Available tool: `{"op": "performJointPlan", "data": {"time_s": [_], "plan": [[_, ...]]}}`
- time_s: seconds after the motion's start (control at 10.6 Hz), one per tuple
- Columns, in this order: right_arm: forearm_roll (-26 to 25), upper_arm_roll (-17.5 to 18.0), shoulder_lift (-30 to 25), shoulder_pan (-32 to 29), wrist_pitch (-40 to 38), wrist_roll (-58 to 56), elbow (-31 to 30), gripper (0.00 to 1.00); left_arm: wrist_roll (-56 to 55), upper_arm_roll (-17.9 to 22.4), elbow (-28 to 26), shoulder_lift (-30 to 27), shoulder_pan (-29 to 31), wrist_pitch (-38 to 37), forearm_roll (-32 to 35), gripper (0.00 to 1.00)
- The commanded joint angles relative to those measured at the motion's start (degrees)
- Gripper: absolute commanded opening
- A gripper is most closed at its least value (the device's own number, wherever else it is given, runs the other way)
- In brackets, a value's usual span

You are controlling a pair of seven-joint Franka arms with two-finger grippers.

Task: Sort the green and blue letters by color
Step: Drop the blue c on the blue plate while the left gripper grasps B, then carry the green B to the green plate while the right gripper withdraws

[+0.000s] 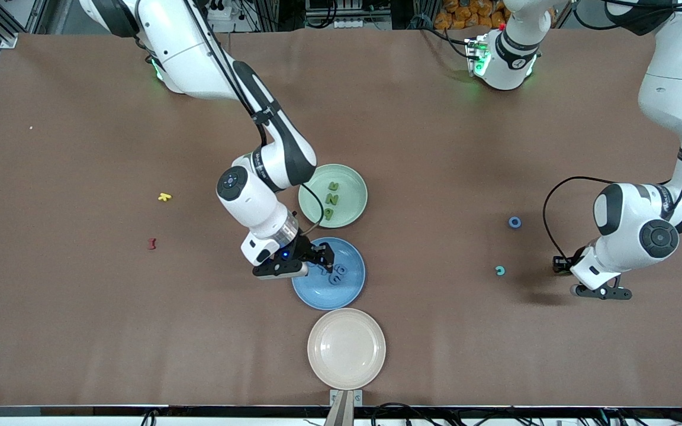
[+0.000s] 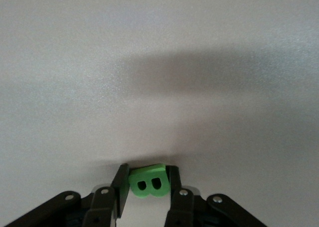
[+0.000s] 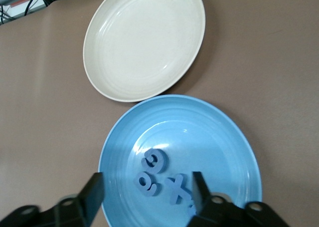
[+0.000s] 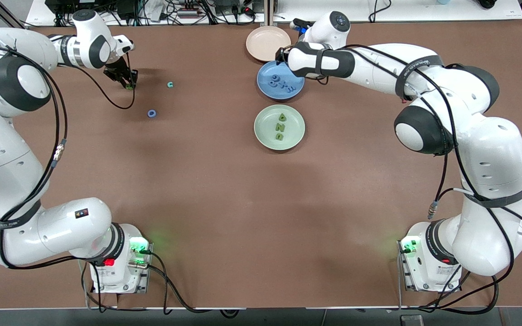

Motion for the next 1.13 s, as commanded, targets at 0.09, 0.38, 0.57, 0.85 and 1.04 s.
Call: {"op": "performJointPlan", "data": {"time_s": [0.09, 0.38, 0.57, 0.85, 1.04], "plan": [[-1.0, -0.1, -0.3, -1.2, -0.2, -0.6, -2.2, 1.00, -0.9, -0.1, -0.6, -0.6, -0.2, 0.8, 1.9, 0.00], [-4.1, -0.1, -4.0, -4.9, -3.0, -4.7, -8.0, 1.00, -3.8, -5.0, 0.1, -4.2, 0.0, -1.6, 1.0, 0.00], [-4.5, -0.1, -7.8, -9.0, -8.4, -11.2, -11.9, 1.00, -5.5, -8.5, 0.2, -6.0, -0.3, -2.4, 0.9, 0.00], [-9.2, -0.1, -14.6, -17.2, -12.2, -20.0, -20.7, 1.00, -10.9, -14.2, 0.1, -7.5, -0.7, -2.8, 1.2, 0.00], [-11.6, -0.1, -17.5, -23.2, -12.5, -26.2, -24.8, 1.00, -19.0, -15.4, 2.2, -8.7, -6.9, -8.5, 1.7, 0.00]]}}
